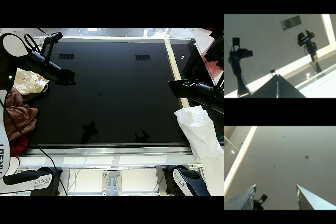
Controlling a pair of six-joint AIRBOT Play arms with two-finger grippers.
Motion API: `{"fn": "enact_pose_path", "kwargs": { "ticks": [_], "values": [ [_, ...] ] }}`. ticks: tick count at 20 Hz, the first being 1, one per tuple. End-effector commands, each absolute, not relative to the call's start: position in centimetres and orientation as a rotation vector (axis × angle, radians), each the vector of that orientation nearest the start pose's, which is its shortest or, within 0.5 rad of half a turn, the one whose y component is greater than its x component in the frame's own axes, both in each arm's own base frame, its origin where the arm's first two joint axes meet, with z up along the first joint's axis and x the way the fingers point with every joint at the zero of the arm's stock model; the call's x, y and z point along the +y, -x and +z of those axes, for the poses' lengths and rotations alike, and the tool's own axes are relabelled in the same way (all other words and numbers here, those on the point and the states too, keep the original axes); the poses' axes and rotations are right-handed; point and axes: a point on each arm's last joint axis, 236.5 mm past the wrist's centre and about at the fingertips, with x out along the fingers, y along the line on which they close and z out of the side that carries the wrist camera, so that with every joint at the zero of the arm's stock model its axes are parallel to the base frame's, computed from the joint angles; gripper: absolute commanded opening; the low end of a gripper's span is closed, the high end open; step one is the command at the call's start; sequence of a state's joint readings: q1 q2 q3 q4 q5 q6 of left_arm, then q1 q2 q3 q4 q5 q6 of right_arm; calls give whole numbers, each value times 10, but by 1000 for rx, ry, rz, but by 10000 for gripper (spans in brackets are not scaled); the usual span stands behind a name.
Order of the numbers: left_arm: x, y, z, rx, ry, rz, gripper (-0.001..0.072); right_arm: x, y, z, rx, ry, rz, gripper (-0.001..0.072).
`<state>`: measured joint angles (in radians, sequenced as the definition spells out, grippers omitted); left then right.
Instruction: Fold the shirts.
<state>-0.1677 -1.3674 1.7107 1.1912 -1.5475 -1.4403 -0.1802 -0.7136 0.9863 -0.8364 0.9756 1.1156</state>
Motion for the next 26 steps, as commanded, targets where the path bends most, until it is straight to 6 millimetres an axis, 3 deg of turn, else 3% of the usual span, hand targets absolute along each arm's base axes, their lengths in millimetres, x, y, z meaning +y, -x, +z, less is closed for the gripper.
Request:
{"fn": "enact_pose_path", "kwargs": {
  "ticks": [1, 4, 6, 8, 9, 11, 13, 15, 22, 24, 26],
  "values": [
    [-154, -383, 152, 1194, 26, -551, 15, 71, -342, 215, 524, -224, 395, 546],
    [-154, -385, 146, 1209, 27, -549, 15, 71, -342, 215, 524, -223, 395, 546],
    [-144, -394, 141, 1199, -7, -509, 40, 71, -342, 215, 524, -222, 394, 546],
    [-106, -424, 139, 1117, -105, -356, 442, 71, -342, 215, 524, -222, 394, 546],
    [-84, -440, 144, 1067, -143, -268, 537, 71, -342, 215, 524, -222, 394, 546],
    [-29, -467, 158, 966, -176, -49, 537, 71, -342, 215, 524, -222, 394, 546],
    [43, -479, 176, 894, -225, 200, 536, 71, -342, 215, 525, -222, 394, 547],
    [116, -466, 185, 888, -214, 432, 536, 71, -342, 215, 524, -223, 394, 546],
    [294, -380, 172, 965, 1, 835, 538, 72, -342, 215, 522, -225, 395, 546],
    [328, -355, 151, 1033, 51, 868, 634, 73, -342, 216, 522, -233, 402, 546],
    [350, -337, 122, 1116, 95, 843, 643, 75, -341, 218, 518, -241, 408, 547]
  ]
}}
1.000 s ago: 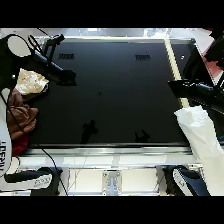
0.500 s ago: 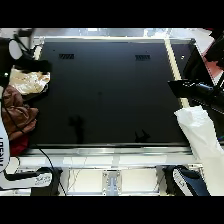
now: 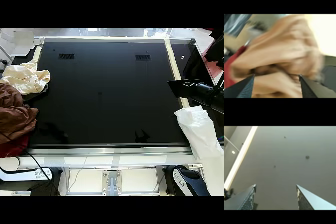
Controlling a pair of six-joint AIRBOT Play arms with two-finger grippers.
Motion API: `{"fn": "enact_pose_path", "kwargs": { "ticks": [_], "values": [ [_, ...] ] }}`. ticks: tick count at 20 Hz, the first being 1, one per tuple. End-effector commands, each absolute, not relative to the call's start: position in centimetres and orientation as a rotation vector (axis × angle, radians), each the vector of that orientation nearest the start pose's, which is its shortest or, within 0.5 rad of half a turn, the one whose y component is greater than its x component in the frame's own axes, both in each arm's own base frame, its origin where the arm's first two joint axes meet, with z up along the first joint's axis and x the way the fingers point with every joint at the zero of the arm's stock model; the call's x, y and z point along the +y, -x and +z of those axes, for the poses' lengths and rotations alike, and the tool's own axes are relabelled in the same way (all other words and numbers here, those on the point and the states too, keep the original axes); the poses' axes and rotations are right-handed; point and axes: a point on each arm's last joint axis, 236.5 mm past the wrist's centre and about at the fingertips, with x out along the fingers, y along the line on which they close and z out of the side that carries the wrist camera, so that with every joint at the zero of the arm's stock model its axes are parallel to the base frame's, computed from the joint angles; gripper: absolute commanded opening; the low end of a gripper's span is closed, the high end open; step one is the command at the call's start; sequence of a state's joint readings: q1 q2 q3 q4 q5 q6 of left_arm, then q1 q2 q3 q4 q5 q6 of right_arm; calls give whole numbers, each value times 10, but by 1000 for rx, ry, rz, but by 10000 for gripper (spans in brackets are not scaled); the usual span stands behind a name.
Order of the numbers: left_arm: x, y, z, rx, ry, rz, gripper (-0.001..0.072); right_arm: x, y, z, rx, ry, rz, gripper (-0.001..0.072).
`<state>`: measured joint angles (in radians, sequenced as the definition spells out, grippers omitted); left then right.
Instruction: Fold the shirts.
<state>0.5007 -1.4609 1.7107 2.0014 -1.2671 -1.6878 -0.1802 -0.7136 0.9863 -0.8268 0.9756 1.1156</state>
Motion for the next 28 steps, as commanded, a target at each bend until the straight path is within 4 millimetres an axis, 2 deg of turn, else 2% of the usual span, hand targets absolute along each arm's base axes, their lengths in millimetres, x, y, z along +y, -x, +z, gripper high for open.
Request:
{"fn": "enact_pose_path", "kwargs": {
  "ticks": [1, 4, 6, 9, 11, 14, 15, 16, 17, 19, 21, 22, 24, 25, 26, 28],
  "values": [
    [359, -330, 108, 1150, 120, 831, 643, 75, -342, 218, 515, -243, 406, 547],
    [381, -312, 66, 1232, 196, 802, 644, 85, -337, 222, 522, -297, 442, 547],
    [384, -311, 38, 1273, 240, 741, 644, 88, -338, 228, 503, -323, 452, 546],
    [399, -316, 4, 1311, 196, 693, 644, 95, -340, 241, 465, -383, 480, 546],
    [413, -330, -6, 1263, 163, 699, 644, 106, -337, 255, 437, -459, 532, 546],
    [432, -353, -6, 1158, 109, 714, 637, 119, -334, 275, 396, -556, 595, 546],
    [434, -355, -9, 1151, 106, 714, 558, 121, -333, 279, 388, -575, 606, 546],
    [432, -355, -12, 1161, 114, 711, 263, 122, -332, 282, 380, -590, 616, 546],
    [429, -353, -16, 1176, 133, 707, 27, 123, -332, 285, 375, -603, 624, 546],
    [415, -356, -16, 1170, 208, 695, 13, 126, -331, 290, 364, -626, 638, 546],
    [397, -366, 0, 1114, 316, 702, 13, 128, -330, 298, 348, -645, 654, 546],
    [383, -379, 18, 1053, 361, 680, 13, 128, -329, 303, 337, -638, 657, 545],
    [342, -418, 74, 879, 447, 566, 13, 128, -326, 321, 301, -606, 663, 545],
    [312, -439, 110, 781, 486, 471, 12, 127, -324, 331, 279, -577, 662, 546],
    [271, -460, 153, 678, 490, 336, 12, 125, -323, 340, 260, -538, 654, 546],
    [168, -484, 234, 526, 504, 42, 13, 118, -320, 357, 224, -428, 613, 545]
  ]
}}
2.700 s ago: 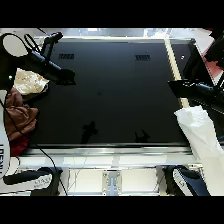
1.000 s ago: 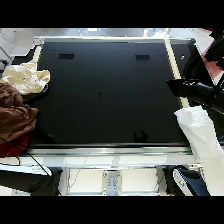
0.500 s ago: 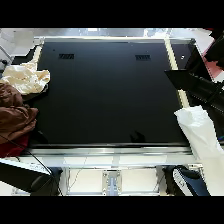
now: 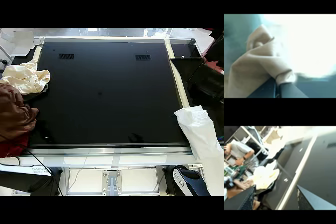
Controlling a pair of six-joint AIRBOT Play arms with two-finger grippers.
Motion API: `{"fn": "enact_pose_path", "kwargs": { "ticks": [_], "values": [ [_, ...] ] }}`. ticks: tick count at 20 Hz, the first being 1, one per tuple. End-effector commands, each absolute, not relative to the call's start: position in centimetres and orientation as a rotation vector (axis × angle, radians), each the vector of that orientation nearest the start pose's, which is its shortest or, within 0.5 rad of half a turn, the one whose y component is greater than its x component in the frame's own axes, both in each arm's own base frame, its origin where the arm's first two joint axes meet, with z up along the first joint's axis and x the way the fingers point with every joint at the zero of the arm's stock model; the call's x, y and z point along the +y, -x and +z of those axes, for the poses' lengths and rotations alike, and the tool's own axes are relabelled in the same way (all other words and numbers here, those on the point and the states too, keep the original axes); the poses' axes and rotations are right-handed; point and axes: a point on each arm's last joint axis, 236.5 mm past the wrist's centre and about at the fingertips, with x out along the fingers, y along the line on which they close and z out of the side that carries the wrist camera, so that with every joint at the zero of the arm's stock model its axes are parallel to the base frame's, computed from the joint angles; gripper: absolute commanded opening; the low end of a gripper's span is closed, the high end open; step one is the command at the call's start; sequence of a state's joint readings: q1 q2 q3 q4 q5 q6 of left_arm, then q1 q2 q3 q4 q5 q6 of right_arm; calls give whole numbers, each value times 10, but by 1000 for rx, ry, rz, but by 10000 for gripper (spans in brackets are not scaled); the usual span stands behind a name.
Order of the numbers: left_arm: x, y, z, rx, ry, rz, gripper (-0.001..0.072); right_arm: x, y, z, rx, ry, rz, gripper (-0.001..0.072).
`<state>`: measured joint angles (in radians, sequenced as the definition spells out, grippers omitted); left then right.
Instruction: Fold the shirts.
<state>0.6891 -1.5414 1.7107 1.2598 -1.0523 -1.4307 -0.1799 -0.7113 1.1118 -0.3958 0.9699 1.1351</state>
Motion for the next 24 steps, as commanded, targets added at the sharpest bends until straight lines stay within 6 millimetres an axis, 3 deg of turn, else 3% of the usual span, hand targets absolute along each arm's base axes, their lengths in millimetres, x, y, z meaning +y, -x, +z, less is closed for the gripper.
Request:
{"fn": "enact_pose_path", "kwargs": {
  "ticks": [1, 3, 4, 6, 7, 8, 9, 10, 11, 13, 14, 15, 17, 21, 24],
  "values": [
    [110, -486, 267, 482, 508, -109, 12, 112, -319, 364, 207, -364, 583, 546],
    [-4, -476, 307, 462, 509, -379, 13, 100, -316, 380, 173, -247, 522, 546],
    [-58, -465, 315, 487, 500, -509, 13, 96, -314, 388, 157, -204, 498, 545],
    [-161, -430, 311, 583, 442, -751, 31, 87, -310, 405, 121, -128, 452, 545],
    [-200, -412, 304, 614, 369, -845, 288, 82, -308, 411, 108, -98, 430, 545],
    [-224, -400, 297, 620, 278, -897, 720, 78, -307, 414, 101, -72, 410, 546],
    [-235, -394, 286, 638, 198, -902, 707, 74, -307, 416, 97, -50, 391, 545],
    [-231, -397, 273, 659, 122, -857, 706, 71, -308, 415, 101, -34, 375, 545],
    [-213, -406, 257, 691, 47, -768, 702, 66, -310, 410, 120, -11, 355, 546],
    [-140, -440, 225, 775, -19, -426, 700, 51, -318, 377, 238, 59, 306, 545],
    [-109, -454, 213, 806, 35, -272, 699, 38, -323, 349, 344, 83, 267, 545],
    [-95, -465, 202, 830, 116, -195, 699, 26, -330, 322, 447, 71, 228, 545],
    [-109, -488, 179, 852, 240, -233, 699, 23, -352, 267, 609, -36, 228, 545],
    [-172, -538, 113, 913, 544, -361, 699, 85, -402, 161, 875, -399, 453, 546],
    [-200, -562, 68, 939, 679, -409, 699, 126, -444, 73, 1025, -464, 481, 546]
  ]
}}
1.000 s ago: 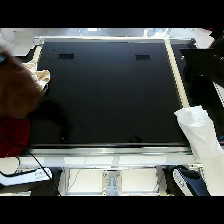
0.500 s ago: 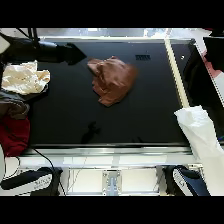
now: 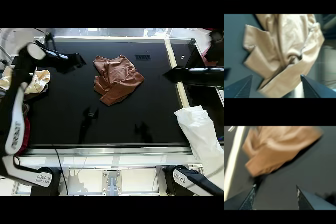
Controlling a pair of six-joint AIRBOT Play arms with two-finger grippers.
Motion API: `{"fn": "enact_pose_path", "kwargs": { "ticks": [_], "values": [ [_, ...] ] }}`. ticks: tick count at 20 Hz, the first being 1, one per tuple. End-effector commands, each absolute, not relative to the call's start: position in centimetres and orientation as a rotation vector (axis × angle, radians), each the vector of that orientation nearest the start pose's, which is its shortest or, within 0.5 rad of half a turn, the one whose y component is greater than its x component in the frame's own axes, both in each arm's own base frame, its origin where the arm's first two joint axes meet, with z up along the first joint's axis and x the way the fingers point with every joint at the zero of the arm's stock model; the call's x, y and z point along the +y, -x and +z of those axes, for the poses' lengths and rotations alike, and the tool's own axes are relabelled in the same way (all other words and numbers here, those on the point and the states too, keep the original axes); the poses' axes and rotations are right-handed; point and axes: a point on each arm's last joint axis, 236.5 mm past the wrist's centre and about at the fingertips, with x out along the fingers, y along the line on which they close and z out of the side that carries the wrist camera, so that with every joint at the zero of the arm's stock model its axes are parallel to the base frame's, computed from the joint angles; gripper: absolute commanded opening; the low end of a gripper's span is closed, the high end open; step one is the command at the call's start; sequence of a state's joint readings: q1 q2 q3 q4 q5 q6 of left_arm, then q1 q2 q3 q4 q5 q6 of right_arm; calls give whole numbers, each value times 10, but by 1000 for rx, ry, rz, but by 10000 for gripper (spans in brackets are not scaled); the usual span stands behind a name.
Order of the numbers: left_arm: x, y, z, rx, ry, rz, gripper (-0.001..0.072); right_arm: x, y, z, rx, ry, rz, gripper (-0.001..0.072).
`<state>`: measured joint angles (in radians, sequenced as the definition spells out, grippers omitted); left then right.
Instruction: Fold the shirts.
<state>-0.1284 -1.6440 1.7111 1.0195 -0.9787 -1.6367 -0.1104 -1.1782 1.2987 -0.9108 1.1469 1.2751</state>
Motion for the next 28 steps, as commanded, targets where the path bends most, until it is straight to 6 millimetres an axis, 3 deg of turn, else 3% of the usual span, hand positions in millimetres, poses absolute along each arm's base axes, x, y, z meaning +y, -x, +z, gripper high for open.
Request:
{"fn": "enact_pose_path", "kwargs": {
  "ticks": [1, 3, 7, 10, 12, 14, 17, 21, 24, 28],
  "values": [
    [-206, -569, 58, 930, 700, -426, 699, 140, -458, 52, 1026, -477, 473, 546],
    [-210, -577, 36, 932, 701, -429, 699, 177, -487, 20, 983, -496, 478, 547],
    [-226, -578, -6, 983, 699, -415, 699, 263, -511, -6, 958, -395, 583, 546],
    [-249, -576, -27, 987, 653, -418, 698, 292, -524, -10, 932, -243, 615, 543],
    [-252, -576, -40, 974, 566, -406, 698, 281, -537, -7, 908, -84, 577, 492],
    [-248, -573, -53, 974, 406, -402, 696, 258, -545, -2, 913, 59, 526, 487],
    [-240, -569, -66, 966, 186, -392, 690, 237, -555, 7, 898, 128, 488, 488],
    [-238, -573, -64, 960, 216, -366, 684, 237, -554, -4, 926, 123, 483, 488],
    [-229, -555, -74, 1061, 211, -367, 678, 236, -546, -19, 978, 123, 485, 489],
    [-194, -552, -66, 1125, 321, -274, 678, 235, -542, -18, 1000, 136, 490, 489]
  ]
}}
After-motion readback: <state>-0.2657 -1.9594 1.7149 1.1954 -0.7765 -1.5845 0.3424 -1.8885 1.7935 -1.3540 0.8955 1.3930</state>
